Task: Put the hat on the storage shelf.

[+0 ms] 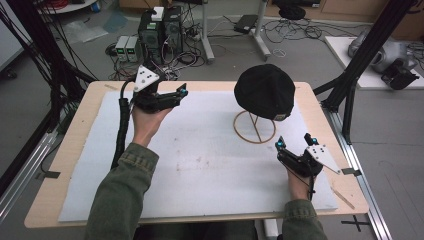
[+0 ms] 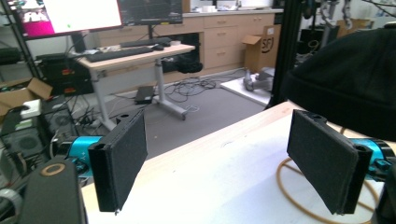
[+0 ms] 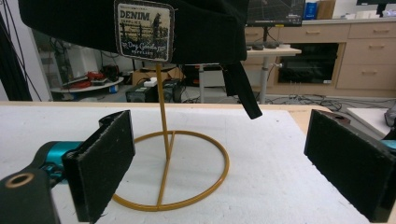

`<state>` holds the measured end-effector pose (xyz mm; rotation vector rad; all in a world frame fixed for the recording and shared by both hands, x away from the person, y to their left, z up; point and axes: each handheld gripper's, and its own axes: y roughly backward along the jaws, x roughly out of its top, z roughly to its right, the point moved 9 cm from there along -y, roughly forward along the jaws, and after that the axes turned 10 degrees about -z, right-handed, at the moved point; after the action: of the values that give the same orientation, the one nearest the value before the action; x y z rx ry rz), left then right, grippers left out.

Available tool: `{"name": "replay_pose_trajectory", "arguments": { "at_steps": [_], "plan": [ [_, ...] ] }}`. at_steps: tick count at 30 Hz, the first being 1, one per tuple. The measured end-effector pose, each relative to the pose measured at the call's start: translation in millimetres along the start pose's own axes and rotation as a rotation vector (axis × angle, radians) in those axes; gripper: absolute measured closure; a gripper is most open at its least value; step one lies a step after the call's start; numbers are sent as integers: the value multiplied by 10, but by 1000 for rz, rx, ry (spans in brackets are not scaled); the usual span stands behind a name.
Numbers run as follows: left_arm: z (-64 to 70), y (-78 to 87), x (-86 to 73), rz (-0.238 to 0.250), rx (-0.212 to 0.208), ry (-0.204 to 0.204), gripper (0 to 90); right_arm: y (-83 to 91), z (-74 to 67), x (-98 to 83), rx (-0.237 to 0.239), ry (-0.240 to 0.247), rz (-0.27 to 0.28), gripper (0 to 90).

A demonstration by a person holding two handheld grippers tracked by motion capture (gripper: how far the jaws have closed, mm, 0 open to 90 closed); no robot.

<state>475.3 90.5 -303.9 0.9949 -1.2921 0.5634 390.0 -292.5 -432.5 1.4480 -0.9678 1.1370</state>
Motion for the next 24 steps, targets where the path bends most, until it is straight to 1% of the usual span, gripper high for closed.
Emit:
{"name": "replay_pose_trajectory", "arguments": {
  "at_steps": [5, 7, 12, 14, 16, 18, 19, 21, 24],
  "plan": [
    [-172, 146, -137, 0, 51, 19, 204, 1, -6, -6, 0, 0, -5, 78],
    [-236, 208, -197, 1, 79, 29, 199, 1, -7, -8, 0, -2, -6, 78],
    [-396, 360, -341, 3, 137, 62, 197, -2, -12, -4, 1, 5, -2, 78],
    [-459, 425, -402, 6, 169, 61, 196, 0, -15, -3, 0, 4, -1, 77],
    [-513, 493, -474, 15, 196, 65, 195, -1, -14, -4, 2, 3, -2, 78],
    [-570, 558, -566, 23, 217, 79, 195, -3, -13, -4, 1, 4, -2, 77],
    [-599, 587, -615, 25, 230, 86, 195, -1, -27, -13, 5, -8, -10, 77],
    [-657, 650, -708, 28, 258, 93, 195, -8, -26, -10, 2, 5, -6, 77],
    [-744, 739, -818, 39, 305, 110, 195, -8, -39, -15, 4, 4, -11, 78]
  ]
}}
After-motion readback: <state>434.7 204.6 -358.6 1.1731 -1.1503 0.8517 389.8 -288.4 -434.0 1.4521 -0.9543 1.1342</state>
